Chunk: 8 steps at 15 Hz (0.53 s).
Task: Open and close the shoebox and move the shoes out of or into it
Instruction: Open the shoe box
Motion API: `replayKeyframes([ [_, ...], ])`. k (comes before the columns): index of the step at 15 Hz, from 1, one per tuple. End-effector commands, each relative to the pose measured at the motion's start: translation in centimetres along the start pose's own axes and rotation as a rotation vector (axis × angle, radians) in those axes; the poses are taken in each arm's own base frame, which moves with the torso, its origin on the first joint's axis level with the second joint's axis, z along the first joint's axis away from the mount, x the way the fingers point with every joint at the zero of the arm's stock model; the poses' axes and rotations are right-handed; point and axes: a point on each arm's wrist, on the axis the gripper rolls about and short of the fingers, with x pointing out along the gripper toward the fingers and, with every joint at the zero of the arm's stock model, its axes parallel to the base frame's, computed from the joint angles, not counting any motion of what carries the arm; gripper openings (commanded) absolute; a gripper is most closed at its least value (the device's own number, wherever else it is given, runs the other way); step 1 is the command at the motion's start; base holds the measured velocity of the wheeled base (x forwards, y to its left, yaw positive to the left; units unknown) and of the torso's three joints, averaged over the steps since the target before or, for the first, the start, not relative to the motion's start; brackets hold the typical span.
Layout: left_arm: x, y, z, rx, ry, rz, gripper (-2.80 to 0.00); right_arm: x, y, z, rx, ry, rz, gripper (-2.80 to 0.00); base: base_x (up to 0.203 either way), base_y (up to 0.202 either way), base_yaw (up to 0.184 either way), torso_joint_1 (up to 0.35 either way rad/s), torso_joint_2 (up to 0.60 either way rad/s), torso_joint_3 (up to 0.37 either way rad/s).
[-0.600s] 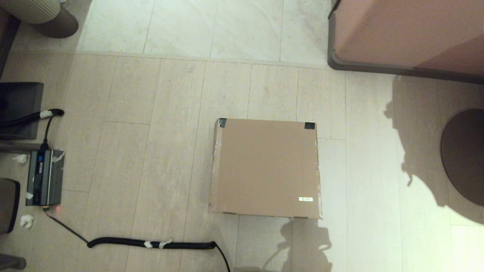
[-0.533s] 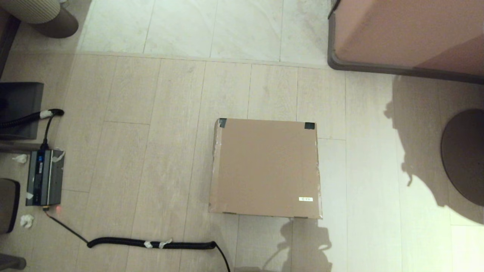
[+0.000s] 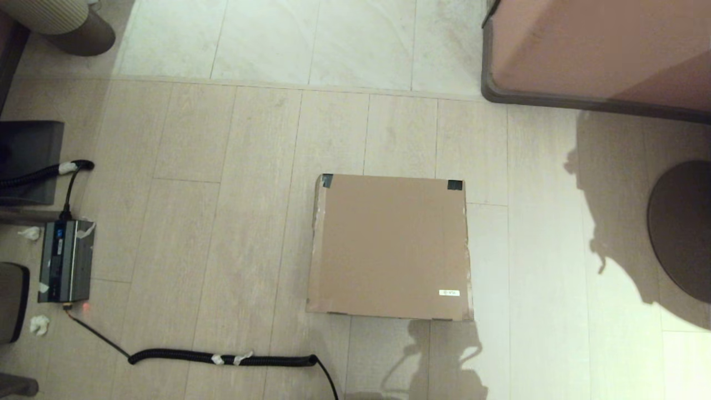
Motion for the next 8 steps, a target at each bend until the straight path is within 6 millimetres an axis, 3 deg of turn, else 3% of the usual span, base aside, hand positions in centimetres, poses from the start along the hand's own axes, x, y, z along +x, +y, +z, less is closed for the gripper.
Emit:
replayKeyframes([
  [1,1.4,-0.3,3.9,-0.043,0.037,-0.047,-2.8,1.9,0.4,2.9,0.092,0.117,-0.003,-2.8,0.0,0.0,0.0,0.0,0.0,0.0],
  [2,3.3,-0.4,5.5,-0.106,0.114,-0.075,-2.8,3.6,0.6,4.3,0.169,0.201,-0.002,-2.8,0.0,0.0,0.0,0.0,0.0,0.0],
  [4,7.8,-0.5,6.7,-0.264,0.305,-0.115,-2.8,7.7,0.9,6.1,0.295,0.372,0.008,-2.8,0.0,0.0,0.0,0.0,0.0,0.0],
  [8,16.1,-0.5,4.3,-0.498,0.653,-0.252,-2.8,16.3,1.2,5.4,0.424,0.61,0.074,-2.8,0.0,0.0,0.0,0.0,0.0,0.0],
])
